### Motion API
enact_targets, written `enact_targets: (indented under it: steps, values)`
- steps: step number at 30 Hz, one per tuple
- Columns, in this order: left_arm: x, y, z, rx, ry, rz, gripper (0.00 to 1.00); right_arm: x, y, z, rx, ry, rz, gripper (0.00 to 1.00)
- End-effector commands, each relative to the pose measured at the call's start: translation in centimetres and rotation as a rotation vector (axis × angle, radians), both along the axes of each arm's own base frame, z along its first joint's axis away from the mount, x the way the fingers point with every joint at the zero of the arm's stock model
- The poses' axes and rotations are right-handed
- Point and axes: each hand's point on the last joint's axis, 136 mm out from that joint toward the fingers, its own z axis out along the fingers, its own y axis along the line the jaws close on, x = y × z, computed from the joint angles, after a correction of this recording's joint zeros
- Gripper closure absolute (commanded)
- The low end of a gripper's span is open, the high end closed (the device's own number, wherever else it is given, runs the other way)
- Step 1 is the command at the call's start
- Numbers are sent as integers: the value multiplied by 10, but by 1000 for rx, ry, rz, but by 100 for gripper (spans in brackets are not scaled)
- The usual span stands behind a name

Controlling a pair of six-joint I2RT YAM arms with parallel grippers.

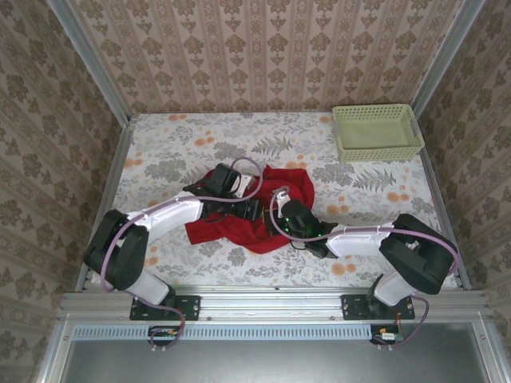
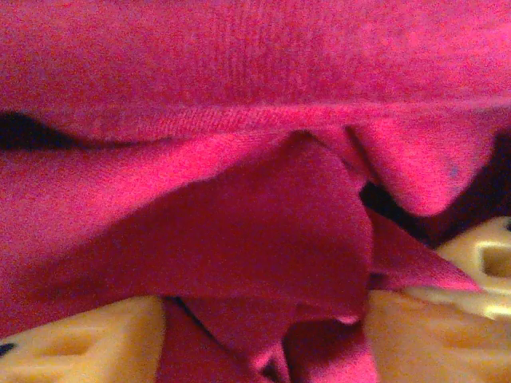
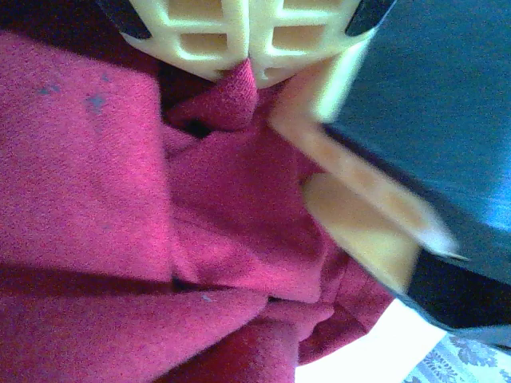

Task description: Fold the inside-out t-shirt

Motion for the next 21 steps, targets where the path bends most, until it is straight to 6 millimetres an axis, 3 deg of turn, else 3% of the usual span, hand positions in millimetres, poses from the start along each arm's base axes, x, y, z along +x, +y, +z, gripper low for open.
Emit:
enact_targets:
  steps: [1,4,7,12,17,20,21]
  values:
    - [13,-12,-6,9,13,1,50,1,8,17,69,-34,11,100]
    - [23,-11,2,20,-1,21,79,5,-3,9,62,3,-24,100]
    - [29,-8,28,-21,-54,41,99,13,-18,-1,106,72,-71,100]
    - [23,0,85,-136,-171,55,100,22,-42,-14,172,142,-126,100]
    - [19,15,143,-352,-235,86,100,23,-37,-13,230,163,-64,100]
    - [30,37,159,-432,-250,159,100,19,-29,-16,210,181,-5,100]
    - [40,52,159,-437,-250,211,100,18,-26,-17,211,188,11,100]
